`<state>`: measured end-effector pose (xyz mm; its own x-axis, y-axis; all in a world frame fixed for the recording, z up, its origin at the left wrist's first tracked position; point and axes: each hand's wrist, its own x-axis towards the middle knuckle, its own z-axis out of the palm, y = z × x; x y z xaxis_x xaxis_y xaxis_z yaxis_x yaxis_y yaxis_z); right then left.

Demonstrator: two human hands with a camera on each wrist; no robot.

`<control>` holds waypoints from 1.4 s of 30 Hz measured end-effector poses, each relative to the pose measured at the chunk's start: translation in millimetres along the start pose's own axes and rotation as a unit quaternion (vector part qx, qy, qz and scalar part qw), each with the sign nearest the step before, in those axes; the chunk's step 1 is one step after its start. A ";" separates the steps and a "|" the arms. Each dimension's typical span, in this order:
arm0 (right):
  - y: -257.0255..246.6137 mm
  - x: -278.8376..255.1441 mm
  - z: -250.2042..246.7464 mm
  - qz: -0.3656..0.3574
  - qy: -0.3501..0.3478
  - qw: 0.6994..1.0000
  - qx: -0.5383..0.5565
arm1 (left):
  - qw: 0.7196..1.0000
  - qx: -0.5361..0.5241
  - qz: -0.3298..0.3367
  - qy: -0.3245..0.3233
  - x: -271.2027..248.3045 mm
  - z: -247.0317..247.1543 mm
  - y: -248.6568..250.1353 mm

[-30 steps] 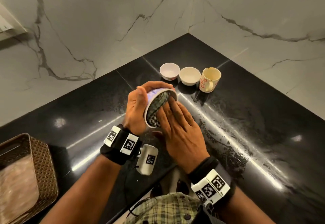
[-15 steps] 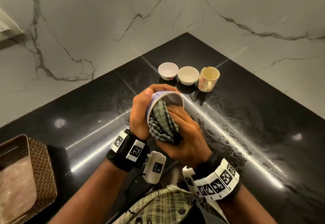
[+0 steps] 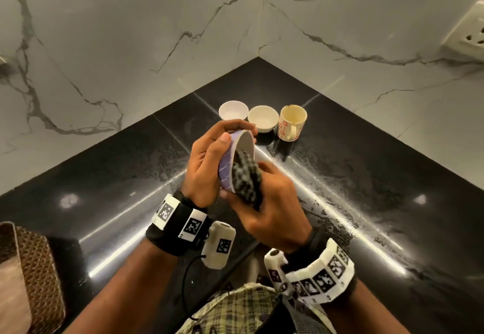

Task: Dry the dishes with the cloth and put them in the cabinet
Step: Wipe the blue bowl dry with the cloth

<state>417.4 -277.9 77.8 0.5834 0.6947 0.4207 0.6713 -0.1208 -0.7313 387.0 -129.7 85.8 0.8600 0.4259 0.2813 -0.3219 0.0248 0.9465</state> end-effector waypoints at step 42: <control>13.5 8.6 -8.7 0.250 0.178 0.832 0.462 | 0.983 -0.094 -0.087 0.132 -8.3 17.1 1.8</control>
<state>435.5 -279.8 76.3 0.8933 0.4469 -0.0475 -0.2376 0.3798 -0.8940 386.0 -148.7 87.8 0.7841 0.6191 0.0432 -0.2677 0.2746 0.9236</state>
